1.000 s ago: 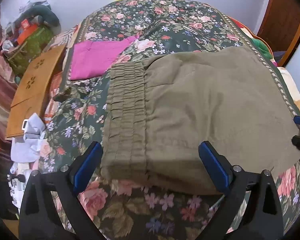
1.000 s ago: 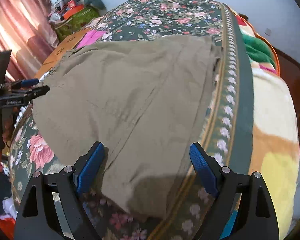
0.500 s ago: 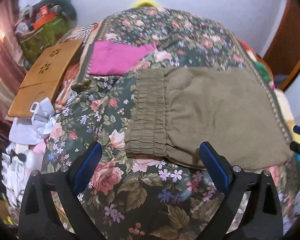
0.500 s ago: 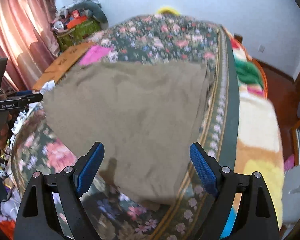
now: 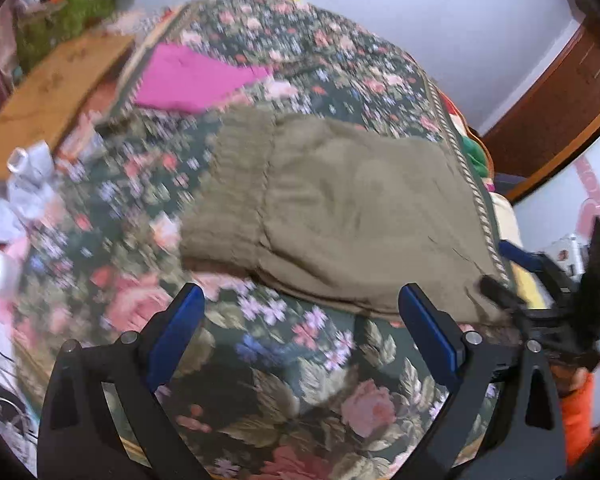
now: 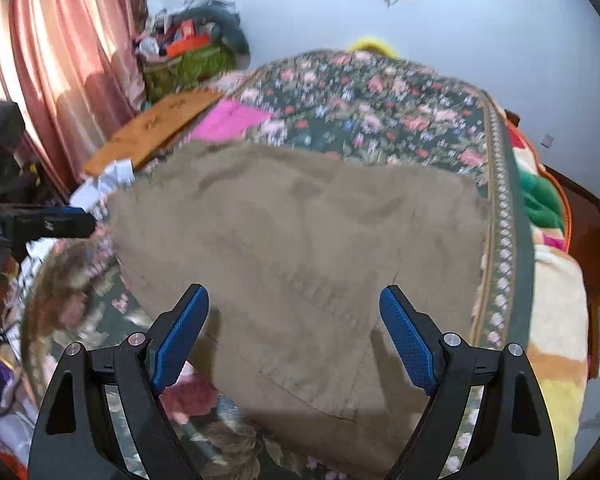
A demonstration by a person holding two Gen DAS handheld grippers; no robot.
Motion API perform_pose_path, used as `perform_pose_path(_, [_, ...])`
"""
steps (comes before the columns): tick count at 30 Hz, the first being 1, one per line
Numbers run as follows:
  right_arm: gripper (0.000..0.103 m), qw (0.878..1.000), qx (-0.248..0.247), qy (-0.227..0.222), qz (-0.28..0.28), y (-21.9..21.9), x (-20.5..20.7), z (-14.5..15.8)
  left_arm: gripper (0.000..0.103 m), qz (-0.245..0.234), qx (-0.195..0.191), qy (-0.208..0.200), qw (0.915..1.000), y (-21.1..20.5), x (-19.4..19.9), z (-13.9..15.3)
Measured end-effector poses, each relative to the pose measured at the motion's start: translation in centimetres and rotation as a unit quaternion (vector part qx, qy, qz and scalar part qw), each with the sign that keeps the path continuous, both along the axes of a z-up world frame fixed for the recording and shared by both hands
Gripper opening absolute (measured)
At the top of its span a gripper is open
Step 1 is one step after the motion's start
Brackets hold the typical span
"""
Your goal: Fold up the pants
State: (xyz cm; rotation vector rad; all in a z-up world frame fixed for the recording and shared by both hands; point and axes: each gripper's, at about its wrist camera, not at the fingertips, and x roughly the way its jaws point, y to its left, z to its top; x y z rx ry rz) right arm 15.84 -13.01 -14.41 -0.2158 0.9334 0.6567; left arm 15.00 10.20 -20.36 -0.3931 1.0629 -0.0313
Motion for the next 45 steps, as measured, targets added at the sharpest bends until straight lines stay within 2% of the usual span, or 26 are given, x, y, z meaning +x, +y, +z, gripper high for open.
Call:
perform_pose_path(2, [0.085, 1.000, -0.008, 0.008, 0.005, 0.1, -0.2, -0.9, 0.099, -0.003, -0.025, 0.011, 0.9996, 0.1, 0.1, -0.8])
perform_pose_path(5, [0.085, 1.000, 0.006, 0.020, 0.002, -0.5, 0.0, -1.1, 0.099, -0.004, -0.067, 0.028, 0.9973, 0.5, 0.4, -2.0])
perform_pose_path(13, [0.085, 0.998, 0.035, 0.059, -0.001, -1.1, 0.3, -2.0, 0.102, -0.023, -0.133, 0.030, 0.9905, 0.6, 2.8, -3.6])
perform_pose_path(19, [0.085, 0.996, 0.050, 0.074, -0.003, -1.2, 0.2, -2.2, 0.101, -0.003, -0.165, 0.029, 0.9858, 2.0, 5.6, -4.9])
perform_pose_path(21, [0.085, 0.996, 0.054, 0.077, -0.003, -1.3, 0.2, -2.3, 0.087, 0.021, -0.133, 0.030, 0.9904, 2.5, 6.1, -4.9])
perform_pose_path(22, [0.085, 0.995, 0.055, 0.078, -0.004, -1.4, 0.3, -2.3, 0.072, 0.035, -0.100, 0.032, 0.9938, 2.6, 6.2, -4.7])
perform_pose_path(23, [0.085, 0.995, 0.058, 0.079, -0.004, -1.4, 0.3, -2.3, 0.063, 0.042, -0.077, 0.031, 0.9957, 2.6, 6.3, -4.6])
perform_pose_path(25, [0.085, 0.995, 0.063, 0.080, -0.004, -1.6, 0.3, -2.4, 0.056, 0.046, -0.062, 0.021, 0.9968, 2.7, 6.0, -4.5])
perform_pose_path(28, [0.085, 0.994, 0.071, 0.081, -0.008, -1.9, 0.5, -2.2, 0.047, 0.043, -0.013, 0.004, 0.9990, 2.0, 5.1, -3.5])
perform_pose_path(32, [0.085, 0.994, 0.077, 0.069, -0.025, -2.7, 0.3, -1.3, 0.044, 0.045, 0.079, -0.029, 0.9954, 0.7, 3.6, -1.3])
perform_pose_path(35, [0.085, 0.994, 0.089, 0.054, -0.044, -4.1, -0.1, -0.4, 0.043, 0.046, 0.148, -0.050, 0.9867, 0.1, 2.4, 0.4])
perform_pose_path(37, [0.085, 0.993, 0.087, 0.048, -0.056, -4.9, -0.3, -0.2, 0.043, 0.048, 0.193, -0.064, 0.9778, -0.2, 1.5, 1.5])
perform_pose_path(38, [0.085, 0.994, 0.083, 0.045, -0.063, -5.4, -0.5, -0.2, 0.043, 0.051, 0.220, -0.073, 0.9714, -0.5, 1.2, 1.9])
perform_pose_path(41, [0.085, 0.994, 0.067, 0.045, -0.073, -6.4, -1.0, -0.5, 0.042, 0.066, 0.302, -0.107, 0.9451, -1.7, -0.1, 3.6])
perform_pose_path(43, [0.085, 0.994, 0.059, 0.052, -0.073, -6.8, -1.0, -1.0, 0.042, 0.065, 0.325, -0.126, 0.9350, -2.3, -0.5, 4.5])
perform_pose_path(45, [0.085, 0.994, 0.045, 0.061, -0.075, -7.0, -1.2, -2.1, 0.042, 0.058, 0.331, -0.139, 0.9315, -2.9, -0.7, 5.2])
